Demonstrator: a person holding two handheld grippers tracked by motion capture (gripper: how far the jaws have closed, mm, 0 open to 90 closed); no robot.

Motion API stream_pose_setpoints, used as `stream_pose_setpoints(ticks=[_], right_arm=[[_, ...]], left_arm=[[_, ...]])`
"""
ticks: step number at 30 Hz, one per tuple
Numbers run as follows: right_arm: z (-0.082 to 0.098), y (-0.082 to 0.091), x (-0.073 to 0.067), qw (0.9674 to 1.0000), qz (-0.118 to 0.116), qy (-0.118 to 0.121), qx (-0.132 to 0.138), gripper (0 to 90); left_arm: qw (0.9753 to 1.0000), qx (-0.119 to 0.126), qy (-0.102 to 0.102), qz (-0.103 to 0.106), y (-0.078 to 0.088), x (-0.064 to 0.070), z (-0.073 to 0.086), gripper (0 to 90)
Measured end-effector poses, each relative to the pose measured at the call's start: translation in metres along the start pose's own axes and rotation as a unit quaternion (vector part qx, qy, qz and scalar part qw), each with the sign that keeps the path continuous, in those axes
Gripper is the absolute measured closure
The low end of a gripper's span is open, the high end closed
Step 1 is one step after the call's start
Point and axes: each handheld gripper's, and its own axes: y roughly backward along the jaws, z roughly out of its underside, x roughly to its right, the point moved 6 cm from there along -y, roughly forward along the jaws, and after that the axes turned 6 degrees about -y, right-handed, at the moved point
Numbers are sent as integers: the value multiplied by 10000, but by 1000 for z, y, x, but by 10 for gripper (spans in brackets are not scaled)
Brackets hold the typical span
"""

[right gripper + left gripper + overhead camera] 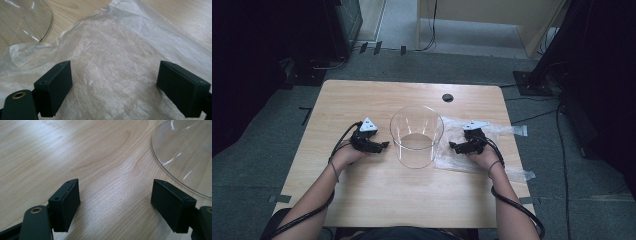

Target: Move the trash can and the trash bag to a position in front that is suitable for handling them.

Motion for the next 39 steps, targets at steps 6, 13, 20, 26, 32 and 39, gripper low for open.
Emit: stream_pose_setpoints(ticks=[6,13,20,26,32,39], right_arm=[[3,3,-3,9999,-84,58,-10,123],[2,3,-2,9998,-147,-128,45,125],[-3,5,-1,9989,-109,-436,-162,159],[-6,8,0,9968,-213,-671,-382,207],[-13,15,-2,9964,-180,-756,-343,213],[-15,16,-7,9959,-184,-691,-551,236]], left_arm=[[10000,5,21,-21,-1,1,-1,227],[9999,-46,71,-91,-2,-1,-1,185],[9999,-53,111,-82,-2,0,-1,186],[9994,-199,272,-50,0,3,-4,185],[9970,-282,702,177,2,6,-8,185],[9965,-275,752,245,3,9,-10,185]])
